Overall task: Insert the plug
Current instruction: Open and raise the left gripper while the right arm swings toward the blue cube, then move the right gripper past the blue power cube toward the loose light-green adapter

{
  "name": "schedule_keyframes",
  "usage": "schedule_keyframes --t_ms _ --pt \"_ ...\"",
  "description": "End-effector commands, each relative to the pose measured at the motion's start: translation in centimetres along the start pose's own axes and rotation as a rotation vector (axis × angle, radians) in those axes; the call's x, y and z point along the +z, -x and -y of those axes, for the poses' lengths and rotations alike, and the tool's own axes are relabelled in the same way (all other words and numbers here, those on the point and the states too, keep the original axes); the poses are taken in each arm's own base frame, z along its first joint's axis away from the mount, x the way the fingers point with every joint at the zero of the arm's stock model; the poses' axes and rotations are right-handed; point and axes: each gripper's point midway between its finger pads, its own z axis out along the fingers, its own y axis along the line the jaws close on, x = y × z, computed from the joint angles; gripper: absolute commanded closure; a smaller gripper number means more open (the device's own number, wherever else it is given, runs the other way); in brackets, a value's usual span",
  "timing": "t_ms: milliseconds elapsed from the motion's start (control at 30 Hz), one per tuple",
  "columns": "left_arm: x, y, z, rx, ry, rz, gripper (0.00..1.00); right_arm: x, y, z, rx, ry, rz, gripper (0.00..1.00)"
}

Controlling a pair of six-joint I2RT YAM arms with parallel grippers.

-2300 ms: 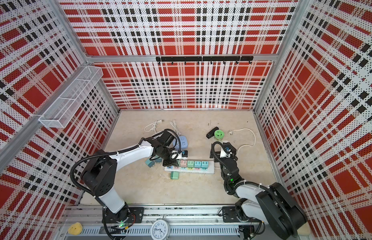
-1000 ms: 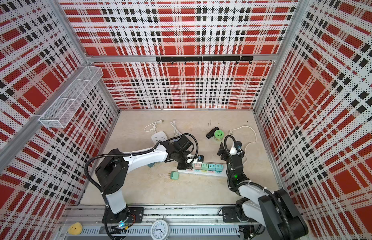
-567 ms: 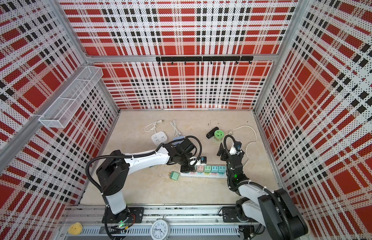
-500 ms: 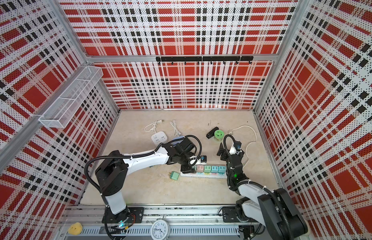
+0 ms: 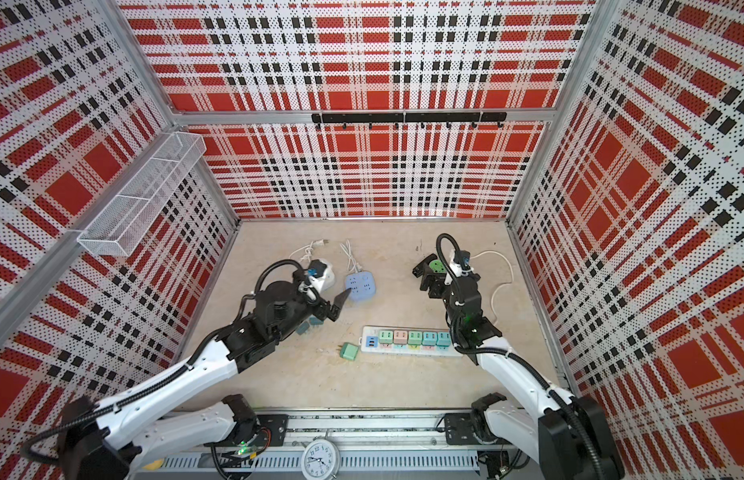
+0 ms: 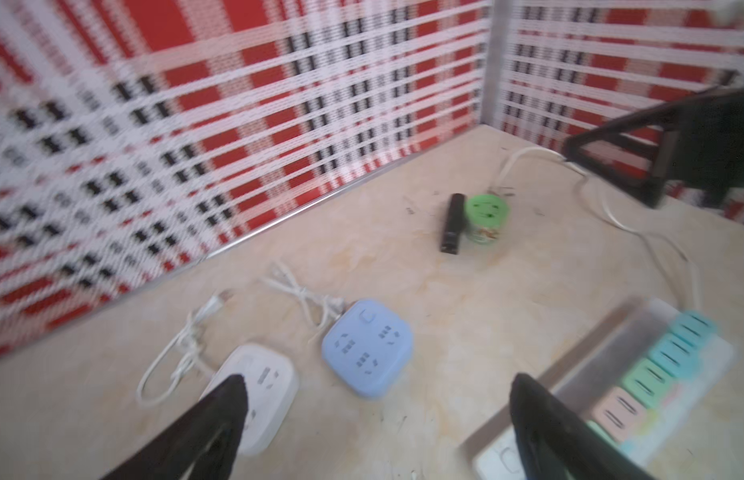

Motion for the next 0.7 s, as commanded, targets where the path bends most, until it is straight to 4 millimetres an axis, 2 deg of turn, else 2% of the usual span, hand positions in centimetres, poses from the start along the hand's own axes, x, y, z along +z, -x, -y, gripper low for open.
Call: schedule_keyframes --t_ms 0,100,167,333,433,533,667 --pt "-0.1 -3.4 -4.4 -0.242 0.153 0.017 0.01 1.6 -2.8 -3.6 -0.082 0.086 -0.189 0.05" --pt "-0.2 -6.9 -8.0 -0.309 0.265 0.021 0.01 3.4 -3.7 -6.3 -0.138 0.114 -0.255 0.05" --pt "-0.2 -8.9 -9.6 -0.350 0.317 0.013 0.01 4.5 -4.4 -7.6 -0.156 0.127 -0.288 0.05" --pt "1.0 -12.6 -10.9 -0.342 0.370 -0.063 0.01 7.5 -6.9 -10.4 -0.199 0.162 -0.384 0.06" --pt "2.1 -12.3 -9.9 -0.312 0.300 -0.065 0.01 9.1 -8.3 -11.6 -0.251 0.148 -0.439 0.06" --pt "2.6 -12.3 -9.9 -0.306 0.303 -0.067 0.01 10.7 -9.7 -12.9 -0.301 0.148 -0.486 0.07" --pt "3.2 -12.4 -8.7 -0.284 0.241 -0.082 0.01 12.8 -10.5 -14.2 -0.335 0.147 -0.522 0.07"
